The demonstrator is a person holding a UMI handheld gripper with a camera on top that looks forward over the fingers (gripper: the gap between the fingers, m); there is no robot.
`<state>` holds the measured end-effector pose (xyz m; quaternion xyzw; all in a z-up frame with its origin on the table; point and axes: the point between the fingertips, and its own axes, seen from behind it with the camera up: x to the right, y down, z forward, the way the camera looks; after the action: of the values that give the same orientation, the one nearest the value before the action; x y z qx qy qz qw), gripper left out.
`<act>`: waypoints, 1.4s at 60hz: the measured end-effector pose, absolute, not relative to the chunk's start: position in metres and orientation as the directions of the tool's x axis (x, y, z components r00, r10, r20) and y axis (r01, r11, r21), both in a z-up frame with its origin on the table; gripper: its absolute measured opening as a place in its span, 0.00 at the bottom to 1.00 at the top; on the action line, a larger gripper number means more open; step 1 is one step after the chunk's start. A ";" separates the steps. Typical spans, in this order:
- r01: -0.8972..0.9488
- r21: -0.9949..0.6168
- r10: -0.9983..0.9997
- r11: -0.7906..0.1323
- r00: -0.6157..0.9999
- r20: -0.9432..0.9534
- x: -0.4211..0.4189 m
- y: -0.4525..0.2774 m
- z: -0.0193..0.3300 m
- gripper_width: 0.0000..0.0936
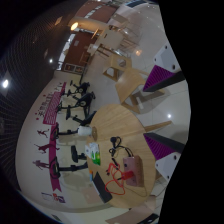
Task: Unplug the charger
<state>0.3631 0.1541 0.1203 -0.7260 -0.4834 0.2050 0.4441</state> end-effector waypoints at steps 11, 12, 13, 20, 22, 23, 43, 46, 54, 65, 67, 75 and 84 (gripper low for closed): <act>0.515 -0.850 0.912 -0.107 0.391 0.122 0.338 0.135 0.118 0.92; 0.516 -0.850 0.916 -0.103 0.382 0.121 0.346 0.133 0.120 0.92; 0.516 -0.851 0.920 -0.100 0.374 0.119 0.344 0.129 0.120 0.92; 0.515 -0.854 0.945 -0.074 0.309 0.104 0.334 0.104 0.121 0.91; 0.516 -0.854 0.952 -0.065 0.289 0.102 0.327 0.094 0.119 0.91; 0.516 -0.855 0.955 -0.061 0.279 0.101 0.324 0.089 0.118 0.91; 0.489 -0.872 0.997 0.009 0.068 0.049 0.280 -0.005 0.098 0.92; 0.485 -0.875 0.998 0.009 0.048 0.037 0.275 -0.015 0.096 0.92; 0.474 -0.880 1.000 -0.003 0.006 0.000 0.258 -0.039 0.088 0.92; 0.460 -0.888 1.000 -0.026 -0.003 -0.031 0.215 -0.054 0.074 0.92; 0.457 -0.889 0.999 -0.028 -0.004 -0.034 0.206 -0.055 0.071 0.92; 0.437 -0.899 1.000 -0.026 0.004 -0.027 0.165 -0.056 0.058 0.92; 0.415 -0.910 1.000 -0.018 0.000 -0.020 0.122 -0.059 0.041 0.92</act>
<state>0.1221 -0.0587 0.0415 -0.5984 -0.5910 0.3884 0.3764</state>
